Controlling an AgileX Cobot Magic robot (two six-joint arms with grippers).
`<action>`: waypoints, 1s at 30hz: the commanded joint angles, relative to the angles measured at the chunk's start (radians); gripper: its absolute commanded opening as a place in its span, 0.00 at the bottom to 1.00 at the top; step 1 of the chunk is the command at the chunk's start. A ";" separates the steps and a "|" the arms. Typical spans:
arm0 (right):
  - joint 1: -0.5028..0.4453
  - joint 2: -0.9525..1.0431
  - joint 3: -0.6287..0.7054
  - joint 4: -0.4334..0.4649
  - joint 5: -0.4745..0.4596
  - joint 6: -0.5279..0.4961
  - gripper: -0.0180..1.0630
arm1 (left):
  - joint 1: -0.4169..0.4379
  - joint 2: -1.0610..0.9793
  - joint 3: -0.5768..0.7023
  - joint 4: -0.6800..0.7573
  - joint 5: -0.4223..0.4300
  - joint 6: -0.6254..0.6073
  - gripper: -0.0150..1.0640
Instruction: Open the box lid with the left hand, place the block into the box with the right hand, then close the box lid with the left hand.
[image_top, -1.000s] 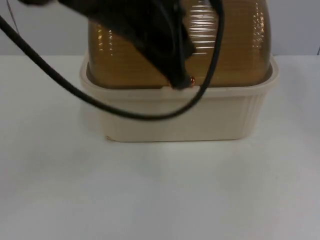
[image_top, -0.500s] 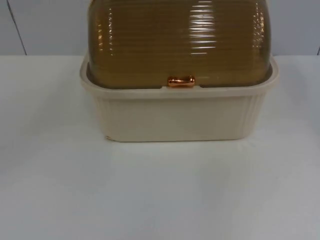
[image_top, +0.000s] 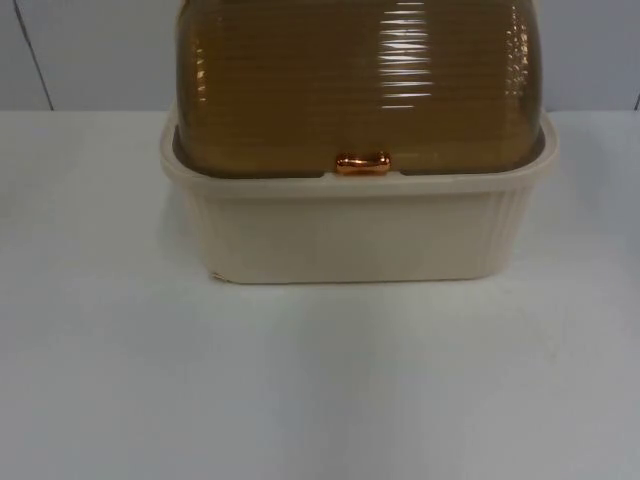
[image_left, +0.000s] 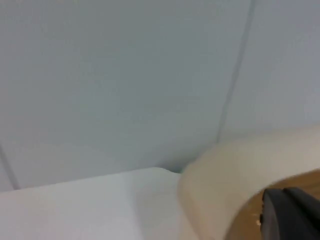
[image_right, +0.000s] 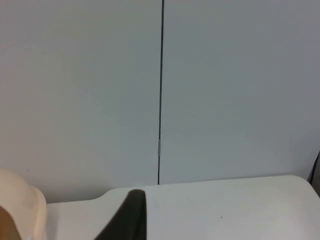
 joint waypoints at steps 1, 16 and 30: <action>-0.003 -0.004 0.003 0.001 0.004 -0.001 0.99 | 0.032 -0.020 0.001 -0.012 0.018 -0.008 0.01; -0.003 -0.004 0.003 0.001 0.001 -0.001 0.99 | 0.096 -0.026 0.001 0.000 -0.020 -0.033 0.99; -0.003 -0.004 0.003 -0.004 0.018 -0.001 0.99 | 0.096 -0.061 -0.004 -0.041 0.012 -0.035 0.99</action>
